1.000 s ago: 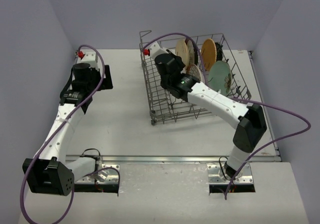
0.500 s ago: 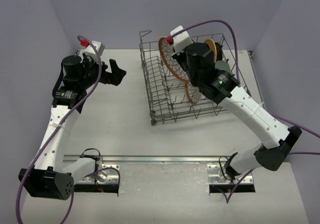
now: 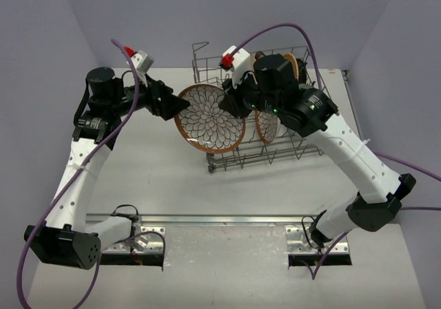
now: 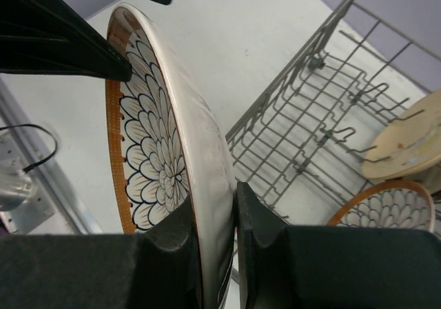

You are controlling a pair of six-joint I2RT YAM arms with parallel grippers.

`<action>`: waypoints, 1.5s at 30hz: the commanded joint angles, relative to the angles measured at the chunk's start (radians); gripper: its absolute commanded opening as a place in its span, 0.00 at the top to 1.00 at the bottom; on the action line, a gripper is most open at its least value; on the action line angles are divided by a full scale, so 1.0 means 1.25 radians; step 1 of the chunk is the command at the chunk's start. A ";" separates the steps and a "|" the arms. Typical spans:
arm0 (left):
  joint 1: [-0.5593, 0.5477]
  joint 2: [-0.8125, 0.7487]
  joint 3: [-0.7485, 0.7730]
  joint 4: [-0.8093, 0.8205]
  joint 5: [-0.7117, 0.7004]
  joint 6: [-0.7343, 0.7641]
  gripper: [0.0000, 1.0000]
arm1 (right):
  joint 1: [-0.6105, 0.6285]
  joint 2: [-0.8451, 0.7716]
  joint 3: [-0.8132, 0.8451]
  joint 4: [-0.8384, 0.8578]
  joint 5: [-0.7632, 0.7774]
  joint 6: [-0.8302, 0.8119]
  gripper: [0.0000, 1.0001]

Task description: Unload the plates from the dish rack

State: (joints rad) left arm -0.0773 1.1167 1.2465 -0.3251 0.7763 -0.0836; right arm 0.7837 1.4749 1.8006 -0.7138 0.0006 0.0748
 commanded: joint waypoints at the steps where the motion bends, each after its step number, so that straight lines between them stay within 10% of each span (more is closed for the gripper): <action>1: -0.022 -0.005 0.007 0.019 0.108 0.016 0.12 | 0.001 0.004 0.059 0.086 -0.104 0.064 1.00; 19: -0.030 0.095 0.000 -0.169 0.229 0.182 1.00 | 0.000 0.011 0.057 0.079 -0.169 0.083 1.00; 23: -0.023 0.092 0.002 -0.146 0.235 0.138 1.00 | 0.000 0.003 0.032 0.081 -0.134 0.080 0.92; 33: 0.178 0.108 -0.034 0.154 0.458 -0.218 1.00 | -0.062 -0.043 -0.016 0.096 -0.069 0.101 0.09; 38: 0.324 0.163 -0.017 0.242 0.440 -0.337 1.00 | -0.163 -0.064 -0.030 0.103 -0.061 0.140 0.01; 45: 0.409 0.338 0.089 -0.006 0.073 -0.146 1.00 | -0.213 -0.120 -0.133 0.134 0.051 0.095 0.01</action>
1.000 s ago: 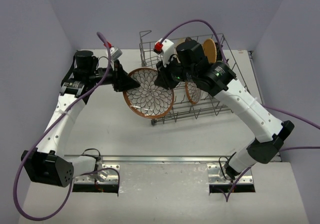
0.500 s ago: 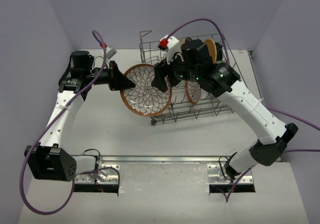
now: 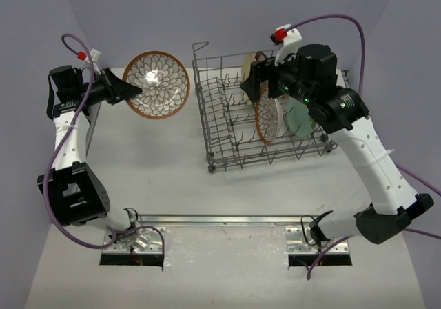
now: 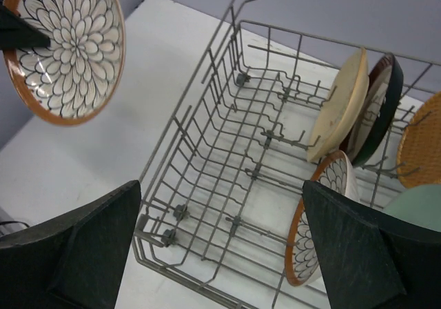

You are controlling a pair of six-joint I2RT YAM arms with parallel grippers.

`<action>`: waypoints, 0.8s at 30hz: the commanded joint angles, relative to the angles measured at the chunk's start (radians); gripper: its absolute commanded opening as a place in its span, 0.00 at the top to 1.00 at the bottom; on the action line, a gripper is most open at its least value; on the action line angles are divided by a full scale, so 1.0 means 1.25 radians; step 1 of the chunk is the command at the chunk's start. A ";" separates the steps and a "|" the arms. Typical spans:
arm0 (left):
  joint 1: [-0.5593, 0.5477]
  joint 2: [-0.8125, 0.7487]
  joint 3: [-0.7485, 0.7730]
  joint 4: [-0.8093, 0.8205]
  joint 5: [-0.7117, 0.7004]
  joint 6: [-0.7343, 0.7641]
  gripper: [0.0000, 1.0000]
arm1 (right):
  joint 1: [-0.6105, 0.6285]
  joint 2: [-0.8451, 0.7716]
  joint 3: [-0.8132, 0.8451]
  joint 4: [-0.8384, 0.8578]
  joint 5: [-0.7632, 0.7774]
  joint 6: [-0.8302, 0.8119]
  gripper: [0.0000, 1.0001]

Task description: Unload the plates from the dish rack

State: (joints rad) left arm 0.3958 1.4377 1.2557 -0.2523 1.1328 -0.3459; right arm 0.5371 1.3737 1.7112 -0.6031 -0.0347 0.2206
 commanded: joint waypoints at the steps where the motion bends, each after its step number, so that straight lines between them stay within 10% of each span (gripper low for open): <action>1: 0.031 0.112 0.091 -0.075 -0.279 0.085 1.00 | -0.020 -0.048 -0.082 0.046 0.091 -0.030 0.01; 20: 0.049 0.429 0.066 -0.072 -0.470 0.210 1.00 | -0.232 -0.069 -0.247 -0.034 -0.069 0.027 0.01; 24: 0.059 0.466 0.066 -0.082 -0.501 0.225 0.75 | -0.267 -0.036 -0.245 -0.048 -0.113 0.038 0.01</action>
State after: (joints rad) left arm 0.4522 1.9713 1.3426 -0.4095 0.5527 -0.1110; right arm 0.2335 1.2919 1.4041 -0.6599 -0.0841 0.2314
